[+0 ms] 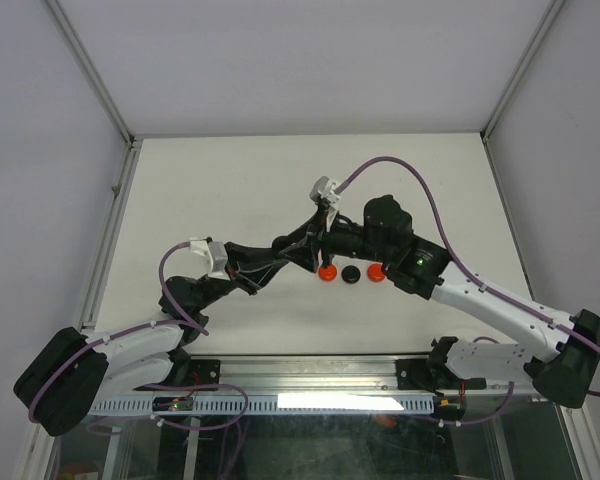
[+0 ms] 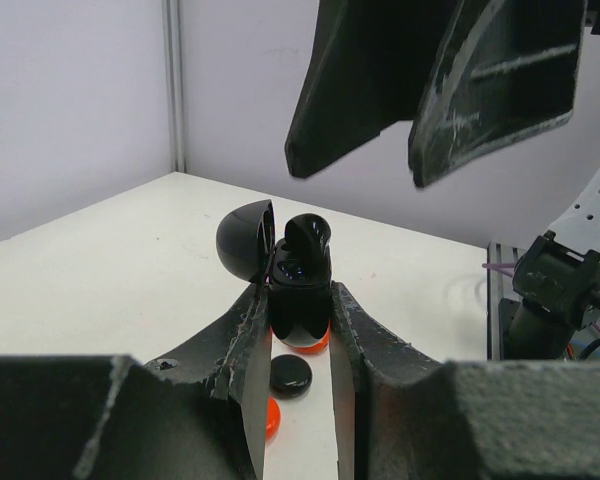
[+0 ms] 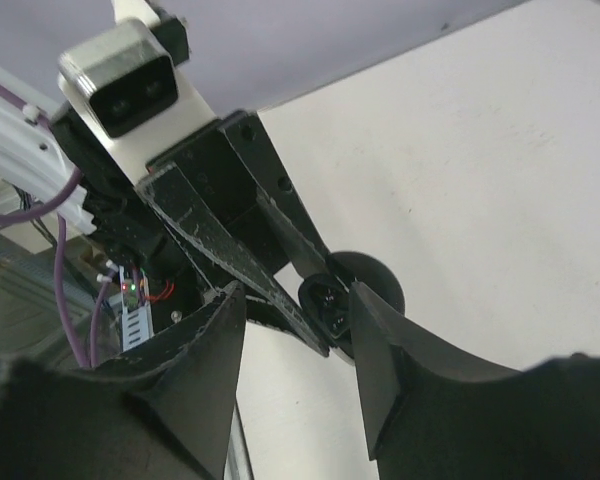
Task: Insert the wireless bluetooth earbuds into the charging case
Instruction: Place the earbud in the charging case.
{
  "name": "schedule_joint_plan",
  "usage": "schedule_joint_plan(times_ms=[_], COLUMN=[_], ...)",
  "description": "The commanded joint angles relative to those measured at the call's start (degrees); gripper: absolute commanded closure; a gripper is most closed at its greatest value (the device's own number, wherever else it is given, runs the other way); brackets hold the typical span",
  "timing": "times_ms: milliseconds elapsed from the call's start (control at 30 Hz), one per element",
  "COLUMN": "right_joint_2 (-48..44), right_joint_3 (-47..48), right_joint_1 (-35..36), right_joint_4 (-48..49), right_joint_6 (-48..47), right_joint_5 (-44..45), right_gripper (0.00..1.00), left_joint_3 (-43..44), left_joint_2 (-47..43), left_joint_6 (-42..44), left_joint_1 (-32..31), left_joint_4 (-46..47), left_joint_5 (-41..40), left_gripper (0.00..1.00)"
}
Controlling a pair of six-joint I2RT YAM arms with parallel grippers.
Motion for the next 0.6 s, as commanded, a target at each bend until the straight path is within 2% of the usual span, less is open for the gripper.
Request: schedule_joint_plan(times_ms=[0, 433, 567], right_joint_2=[1.1, 3.9, 2.9], right_joint_3=[3.0, 5.7, 5.7], right_joint_1=[-0.5, -1.1, -1.1], right_joint_4=[-4.2, -8.5, -8.9], right_joint_6=[2.0, 4.9, 5.2], right_joint_5=[-2.6, -0.4, -2.3], right_gripper=[0.51, 0.54, 0.55], left_joint_3=[1.0, 1.4, 1.3], left_joint_2=[-0.1, 0.5, 0.2], left_joint_6=[0.5, 0.2, 0.5], left_joint_1=[0.7, 0.7, 0.7], left_joint_4=[1.6, 1.5, 0.8], left_joint_5=[0.4, 1.8, 0.3], left_gripper=[1.0, 1.0, 1.0])
